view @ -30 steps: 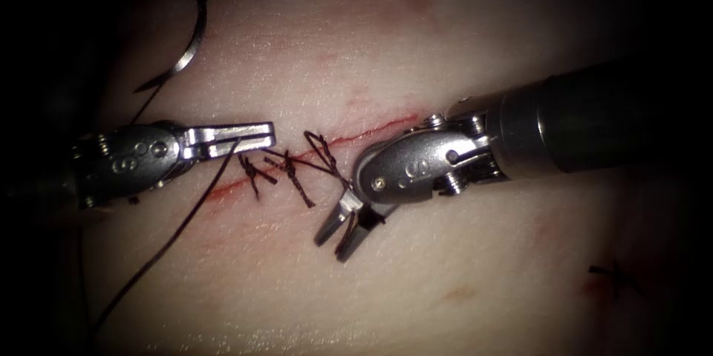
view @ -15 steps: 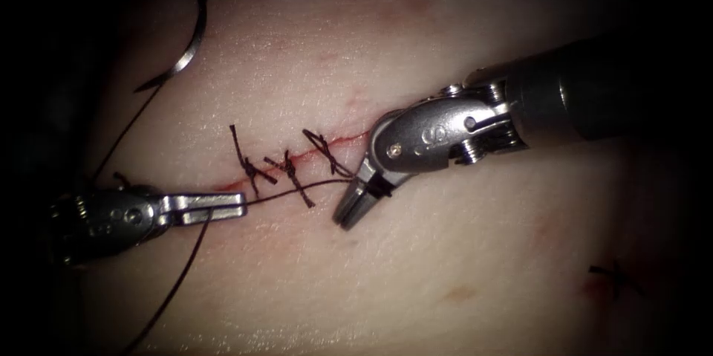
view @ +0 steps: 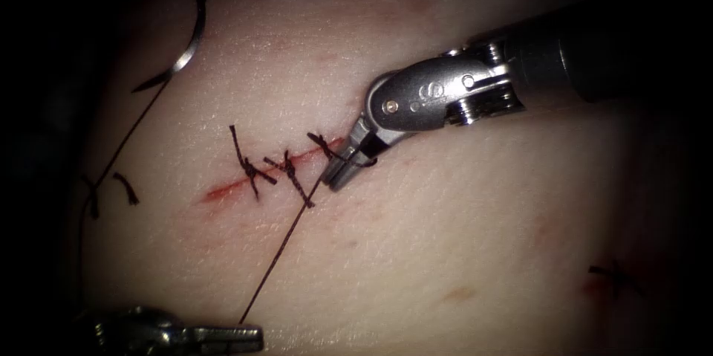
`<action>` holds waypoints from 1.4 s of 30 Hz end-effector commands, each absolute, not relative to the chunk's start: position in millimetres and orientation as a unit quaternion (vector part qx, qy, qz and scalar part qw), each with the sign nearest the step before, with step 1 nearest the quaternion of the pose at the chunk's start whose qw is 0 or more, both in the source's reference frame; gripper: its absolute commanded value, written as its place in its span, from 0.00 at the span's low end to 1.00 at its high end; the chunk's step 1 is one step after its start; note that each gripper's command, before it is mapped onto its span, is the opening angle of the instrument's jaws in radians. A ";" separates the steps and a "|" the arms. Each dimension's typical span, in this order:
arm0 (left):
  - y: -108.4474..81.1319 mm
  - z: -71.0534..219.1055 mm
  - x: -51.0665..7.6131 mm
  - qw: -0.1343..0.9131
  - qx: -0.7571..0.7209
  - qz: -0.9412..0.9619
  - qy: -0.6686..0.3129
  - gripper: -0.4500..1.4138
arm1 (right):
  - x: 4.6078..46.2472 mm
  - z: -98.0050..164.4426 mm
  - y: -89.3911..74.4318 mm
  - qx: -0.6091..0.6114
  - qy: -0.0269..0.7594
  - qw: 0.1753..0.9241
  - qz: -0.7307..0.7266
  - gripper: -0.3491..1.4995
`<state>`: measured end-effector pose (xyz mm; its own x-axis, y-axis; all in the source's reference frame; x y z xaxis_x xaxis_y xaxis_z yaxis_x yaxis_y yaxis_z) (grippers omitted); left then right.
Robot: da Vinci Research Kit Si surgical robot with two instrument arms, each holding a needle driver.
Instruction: Wound Closure
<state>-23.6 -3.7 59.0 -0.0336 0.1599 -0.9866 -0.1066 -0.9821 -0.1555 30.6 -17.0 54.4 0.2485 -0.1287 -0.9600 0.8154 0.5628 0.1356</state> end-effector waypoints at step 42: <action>-18.3 50.0 -27.1 0.029 -0.709 0.697 -0.098 0.00 | 33.1 56.1 -11.6 0.304 0.528 0.748 -0.265 0.00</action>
<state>-26.5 -18.1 49.3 0.0067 0.1767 -0.9843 0.0980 -0.9797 -0.1752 32.4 -11.3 55.7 0.3027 -0.0778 -0.9499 0.7128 0.6801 0.1715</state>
